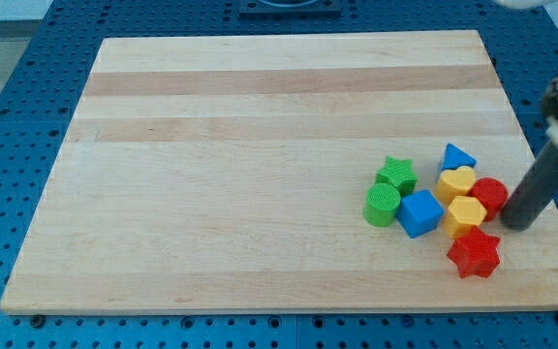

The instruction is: Move the red star towards the bottom center

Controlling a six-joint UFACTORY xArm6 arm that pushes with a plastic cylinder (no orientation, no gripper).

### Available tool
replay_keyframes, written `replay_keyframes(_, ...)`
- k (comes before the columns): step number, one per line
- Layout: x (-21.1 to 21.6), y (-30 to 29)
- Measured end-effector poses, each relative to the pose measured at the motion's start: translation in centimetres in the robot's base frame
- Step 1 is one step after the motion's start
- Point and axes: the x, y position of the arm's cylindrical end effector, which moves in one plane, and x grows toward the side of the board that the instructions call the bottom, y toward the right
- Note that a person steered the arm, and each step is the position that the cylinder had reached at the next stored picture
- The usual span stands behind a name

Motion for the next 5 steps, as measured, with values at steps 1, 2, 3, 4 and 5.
replay_keyframes(1, 3.8, -3.1)
replay_keyframes(2, 4.8, -3.9)
replay_keyframes(3, 6.9, -3.1)
replay_keyframes(4, 6.6, -8.1)
replay_keyframes(5, 5.0, -18.9)
